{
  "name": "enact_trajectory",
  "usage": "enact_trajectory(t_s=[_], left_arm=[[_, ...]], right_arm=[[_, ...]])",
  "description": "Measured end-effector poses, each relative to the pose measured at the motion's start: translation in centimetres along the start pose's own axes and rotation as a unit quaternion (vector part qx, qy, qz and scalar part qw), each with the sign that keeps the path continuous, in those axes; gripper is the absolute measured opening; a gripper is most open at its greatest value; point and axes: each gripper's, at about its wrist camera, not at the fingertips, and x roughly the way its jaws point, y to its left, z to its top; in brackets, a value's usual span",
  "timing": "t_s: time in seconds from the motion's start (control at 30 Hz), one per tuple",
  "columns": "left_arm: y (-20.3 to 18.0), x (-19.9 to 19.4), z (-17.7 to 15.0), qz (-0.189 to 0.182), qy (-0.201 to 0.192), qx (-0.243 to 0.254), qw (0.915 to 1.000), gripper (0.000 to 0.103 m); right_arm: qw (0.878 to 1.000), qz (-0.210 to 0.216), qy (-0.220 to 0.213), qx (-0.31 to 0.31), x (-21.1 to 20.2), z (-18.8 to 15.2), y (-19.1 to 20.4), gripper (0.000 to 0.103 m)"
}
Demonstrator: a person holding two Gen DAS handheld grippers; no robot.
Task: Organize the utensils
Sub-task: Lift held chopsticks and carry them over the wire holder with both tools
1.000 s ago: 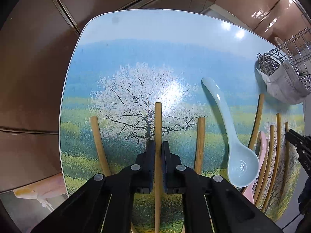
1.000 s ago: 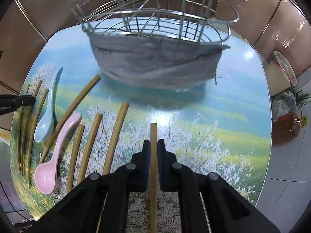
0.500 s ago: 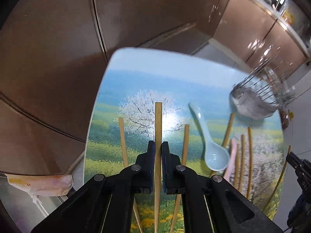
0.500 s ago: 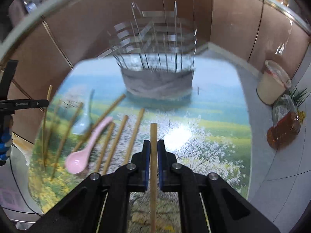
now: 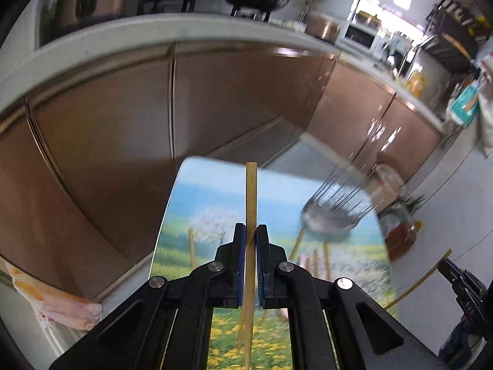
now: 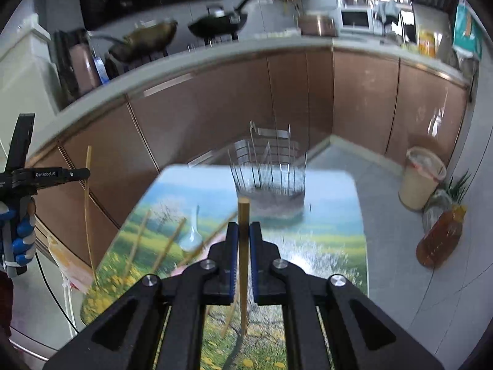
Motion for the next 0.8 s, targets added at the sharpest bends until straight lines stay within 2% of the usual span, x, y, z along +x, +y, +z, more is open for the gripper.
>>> enact_trajectory(t_s=[0.17, 0.37, 0.6, 0.8], left_arm=[[-2.1, -2.4, 3.2, -0.039, -0.048, -0.007, 0.9981, 0.006], [-5.0, -2.4, 8.2, -0.079, -0.092, -0.021, 0.9924, 0.006], [-8.8, 1.7, 13.0, -0.117, -0.135, -0.043, 0.9830, 0.006], [-11.2, 7.1, 13.7, -0.135, -0.173, -0.056, 0.9740, 0.006]], right_arm=[[0.998, 0.002, -0.055, -0.007, -2.9, 4.5, 0.8, 0.006], [0.995, 0.000, -0.101, -0.016, -3.2, 9.9, 0.8, 0.006], [0.991, 0.000, -0.134, -0.011, -0.4, 14.6, -1.0, 0.006], [0.989, -0.009, -0.149, -0.015, 3.5, 16.2, -2.3, 0.006]])
